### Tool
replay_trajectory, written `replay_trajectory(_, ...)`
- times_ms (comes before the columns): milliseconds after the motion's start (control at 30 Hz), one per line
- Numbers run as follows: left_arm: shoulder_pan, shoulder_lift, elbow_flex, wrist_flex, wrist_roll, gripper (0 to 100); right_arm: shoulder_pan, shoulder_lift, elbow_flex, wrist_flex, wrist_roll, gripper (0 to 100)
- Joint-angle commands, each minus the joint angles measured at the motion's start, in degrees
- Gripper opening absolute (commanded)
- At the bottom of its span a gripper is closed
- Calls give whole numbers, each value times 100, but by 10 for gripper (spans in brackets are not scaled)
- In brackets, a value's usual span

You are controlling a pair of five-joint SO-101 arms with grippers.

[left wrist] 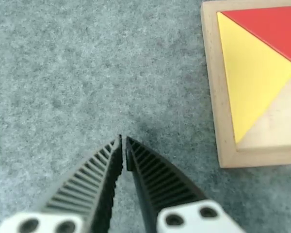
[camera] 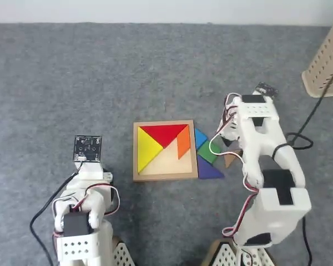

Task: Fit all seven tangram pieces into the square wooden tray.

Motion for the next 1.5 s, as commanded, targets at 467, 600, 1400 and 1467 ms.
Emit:
replay_trajectory(467, -35, -88, -66, 26, 44, 12, -347, 716, -589, 180, 88, 284)
replay_trajectory(600, -35, -88, -66, 26, 44, 12, -330, 831, -589, 189, 97, 202)
replay_trajectory(1400, -35, -88, -66, 26, 44, 12, 338, 479, -492, 673, 501, 184)
replay_trajectory(1467, -35, -88, -66, 26, 44, 12, 330, 444, -360, 602, 501, 184)
